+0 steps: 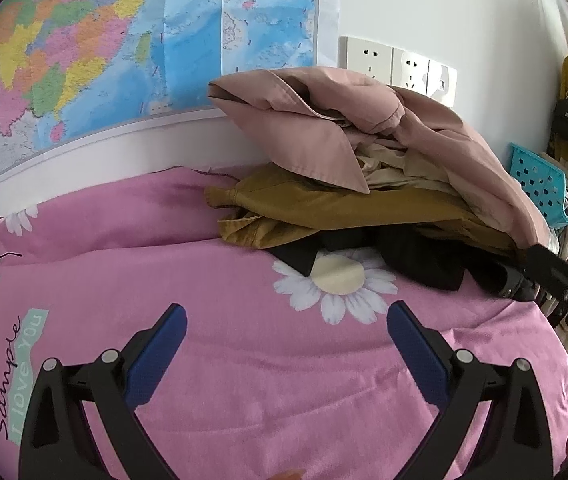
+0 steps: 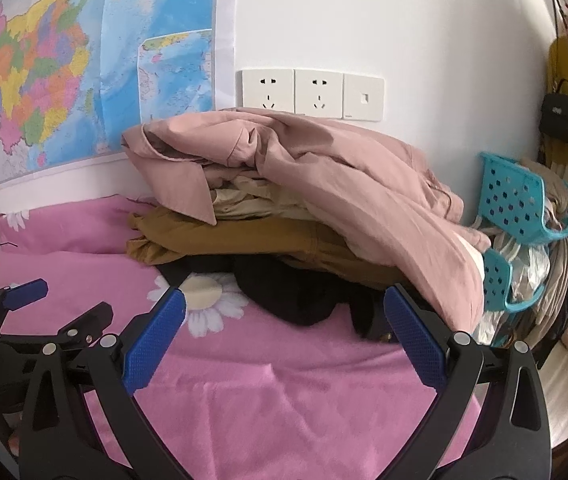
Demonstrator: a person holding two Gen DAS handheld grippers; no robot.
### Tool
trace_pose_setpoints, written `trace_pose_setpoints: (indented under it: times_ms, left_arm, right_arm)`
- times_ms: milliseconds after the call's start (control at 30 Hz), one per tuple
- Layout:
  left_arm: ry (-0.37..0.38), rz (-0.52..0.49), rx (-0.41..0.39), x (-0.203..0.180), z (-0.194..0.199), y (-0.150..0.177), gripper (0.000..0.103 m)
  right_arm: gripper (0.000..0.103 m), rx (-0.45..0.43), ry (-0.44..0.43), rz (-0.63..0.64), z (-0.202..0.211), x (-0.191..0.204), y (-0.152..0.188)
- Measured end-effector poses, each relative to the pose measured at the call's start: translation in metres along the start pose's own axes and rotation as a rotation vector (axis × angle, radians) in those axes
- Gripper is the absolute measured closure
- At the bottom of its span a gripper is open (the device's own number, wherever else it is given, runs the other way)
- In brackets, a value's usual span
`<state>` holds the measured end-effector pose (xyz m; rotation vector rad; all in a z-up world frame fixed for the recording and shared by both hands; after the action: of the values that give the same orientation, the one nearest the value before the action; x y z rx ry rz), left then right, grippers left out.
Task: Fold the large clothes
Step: 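Reach the right tool to the pink jacket on the pile and grasp it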
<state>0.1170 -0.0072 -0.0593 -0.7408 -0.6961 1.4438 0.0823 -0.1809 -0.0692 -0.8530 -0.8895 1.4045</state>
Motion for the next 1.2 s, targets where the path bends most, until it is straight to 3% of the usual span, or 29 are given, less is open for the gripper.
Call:
trace_pose_setpoints:
  times_ms: [200, 500, 733, 1033, 1100, 1200]
  left_arm:
    - [0.004, 0.006, 0.015, 0.005, -0.016, -0.011, 0.006]
    - [0.003, 0.025, -0.014, 0.024, -0.046, -0.044, 0.006]
    - [-0.002, 0.037, -0.019, 0.041, -0.07, -0.059, 0.006]
    - [-0.018, 0.035, -0.019, 0.056, -0.096, -0.068, 0.006]
    - [-0.016, 0.032, -0.021, 0.059, -0.1, -0.069, 0.006]
    - [-0.006, 0.03, -0.032, 0.062, -0.103, -0.073, 0.006]
  right_arm:
    - [0.005, -0.012, -0.005, 0.066, -0.025, 0.003, -0.031]
    - [0.005, -0.009, -0.006, 0.249, -0.1, 0.015, -0.093]
    - [0.007, -0.003, -0.01, 0.361, -0.153, 0.039, -0.113]
    - [0.036, -0.022, 0.013, 0.444, -0.193, 0.051, -0.127]
    - [0.056, -0.034, 0.008, 0.461, -0.193, 0.053, -0.13]
    - [0.076, -0.068, 0.028, 0.534, -0.184, 0.058, -0.135]
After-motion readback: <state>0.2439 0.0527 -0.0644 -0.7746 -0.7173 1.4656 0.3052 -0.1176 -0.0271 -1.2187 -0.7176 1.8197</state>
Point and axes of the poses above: each gripper's, at about its wrist camera, not at the fingertips, and z roughly against the way its jaws point, x to its left, y to its underside, the point moved 10 cm from there along -z, roughly the way its jaws point, and after that the axes turned 1 degree about z, right-handed, at the moved point
